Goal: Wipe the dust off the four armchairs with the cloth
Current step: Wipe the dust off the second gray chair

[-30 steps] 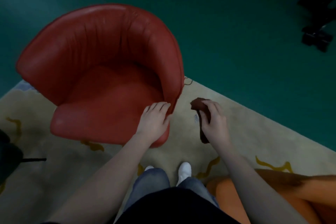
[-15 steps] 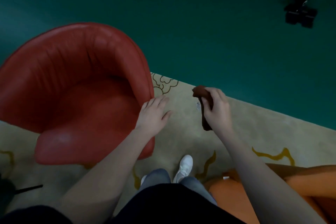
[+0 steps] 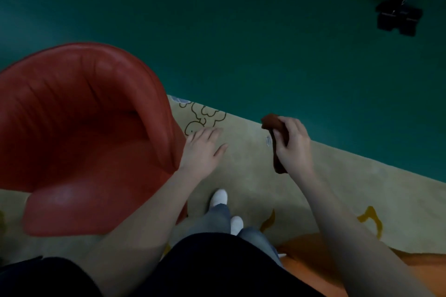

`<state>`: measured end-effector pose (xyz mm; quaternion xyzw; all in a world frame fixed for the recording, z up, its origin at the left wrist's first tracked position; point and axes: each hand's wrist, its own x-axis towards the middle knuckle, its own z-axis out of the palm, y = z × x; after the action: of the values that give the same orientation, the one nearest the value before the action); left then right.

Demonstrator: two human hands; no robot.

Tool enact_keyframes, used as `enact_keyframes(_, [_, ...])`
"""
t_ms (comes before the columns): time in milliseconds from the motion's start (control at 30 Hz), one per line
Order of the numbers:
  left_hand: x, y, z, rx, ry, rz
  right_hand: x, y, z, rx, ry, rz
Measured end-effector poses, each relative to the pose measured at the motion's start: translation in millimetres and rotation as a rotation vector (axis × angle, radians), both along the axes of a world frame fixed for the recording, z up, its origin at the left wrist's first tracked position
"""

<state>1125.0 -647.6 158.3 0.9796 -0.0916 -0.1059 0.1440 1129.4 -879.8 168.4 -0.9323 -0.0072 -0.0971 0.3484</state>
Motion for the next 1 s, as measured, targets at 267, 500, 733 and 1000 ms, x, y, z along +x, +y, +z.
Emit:
enact_keyframes(267, [95.6, -0.1, -5.2, -0.034, -0.029, 0.101, 104.5, 11.7, -1.1, -0.020, 0.020, 0.100])
enact_keyframes(500, [212.4, 16.3, -2.0, -0.056, -0.054, 0.160, 236.1, 36.9, 10.1, -0.082, 0.021, 0.220])
enact_keyframes(733, [277.9, 37.5, 9.7, -0.073, -0.077, 0.299, 330.8, 60.2, 23.7, -0.073, 0.012, 0.322])
enact_keyframes(1000, [350.6, 44.5, 11.1, -0.013, -0.051, 0.557, 454.0, 91.4, 20.1, -0.013, 0.013, 0.538])
